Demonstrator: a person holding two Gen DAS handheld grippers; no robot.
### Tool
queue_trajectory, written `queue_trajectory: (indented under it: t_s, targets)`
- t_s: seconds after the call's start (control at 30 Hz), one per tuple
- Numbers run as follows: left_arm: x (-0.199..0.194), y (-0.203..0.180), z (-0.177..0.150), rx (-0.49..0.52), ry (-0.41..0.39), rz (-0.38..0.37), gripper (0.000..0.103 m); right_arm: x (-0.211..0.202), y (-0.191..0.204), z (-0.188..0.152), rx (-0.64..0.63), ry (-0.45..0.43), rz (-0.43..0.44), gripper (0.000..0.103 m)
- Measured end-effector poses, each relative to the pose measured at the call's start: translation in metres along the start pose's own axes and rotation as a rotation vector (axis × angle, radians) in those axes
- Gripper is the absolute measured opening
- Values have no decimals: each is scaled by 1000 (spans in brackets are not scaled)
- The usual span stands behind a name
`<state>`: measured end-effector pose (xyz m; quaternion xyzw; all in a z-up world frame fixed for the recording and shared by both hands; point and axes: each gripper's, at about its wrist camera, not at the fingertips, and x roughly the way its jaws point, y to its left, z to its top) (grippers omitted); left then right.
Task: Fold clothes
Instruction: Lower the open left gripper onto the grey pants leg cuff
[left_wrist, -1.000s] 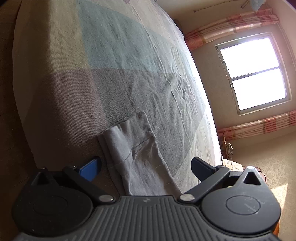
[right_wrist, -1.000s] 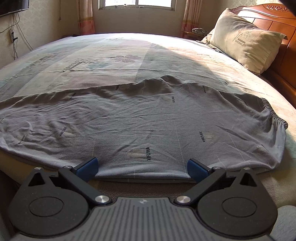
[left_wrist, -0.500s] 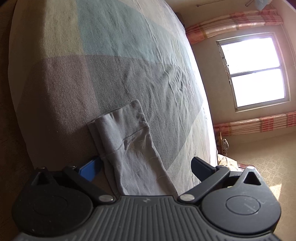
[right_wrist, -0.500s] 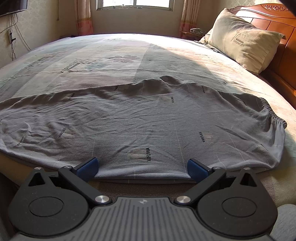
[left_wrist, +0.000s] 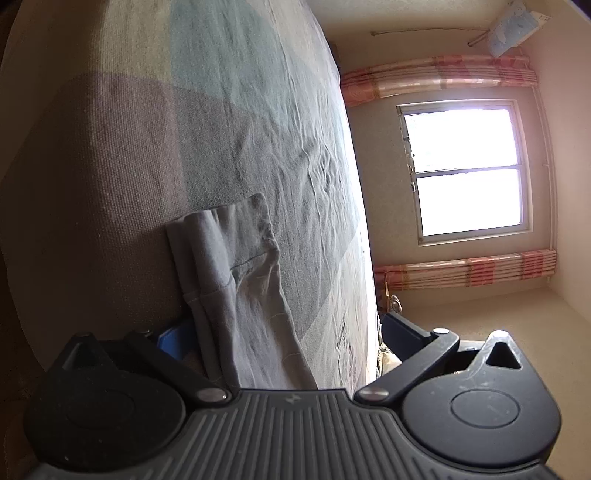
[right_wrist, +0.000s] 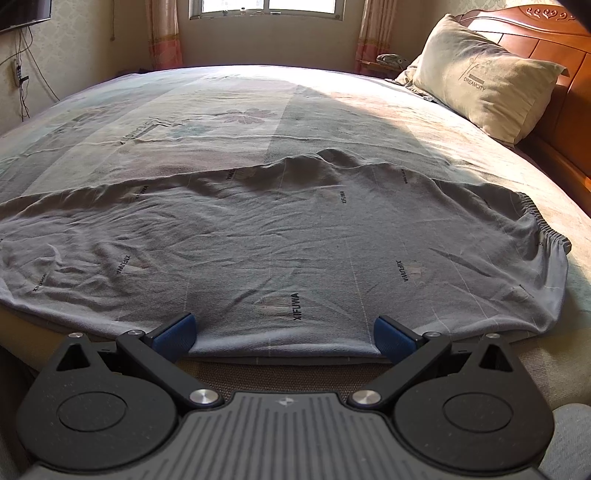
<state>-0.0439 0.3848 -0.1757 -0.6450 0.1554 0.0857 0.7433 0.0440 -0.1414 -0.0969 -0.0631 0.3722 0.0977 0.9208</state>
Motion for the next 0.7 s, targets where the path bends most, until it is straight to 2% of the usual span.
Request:
queue_trajectory:
  t_s: [0.1,0.37,0.43,0.47,0.6,0.67,0.7]
  targets:
    - [-4,0,5,14,-11,23,102,0,0,0,1,-2,-1,103]
    - [0,14,-3,-39,81,-61,102,1,0,0,0,-2,0,103]
    - [7,6,-7,35,118,-51,102,1,0,0,1,-1,-1,103]
    - [6,2,-7,76,119,-35,102,1,1,1,1,0,-2,103]
    - [-2,2,8,81,12,1,102,1,1,1,0,1,-2,103]
    - [0,1,12,65,8,-4,102,1,1,1,1,0,-2,103]
    - [0,-2,10,98,23,-2,102,1,1,1,1,0,-3,103]
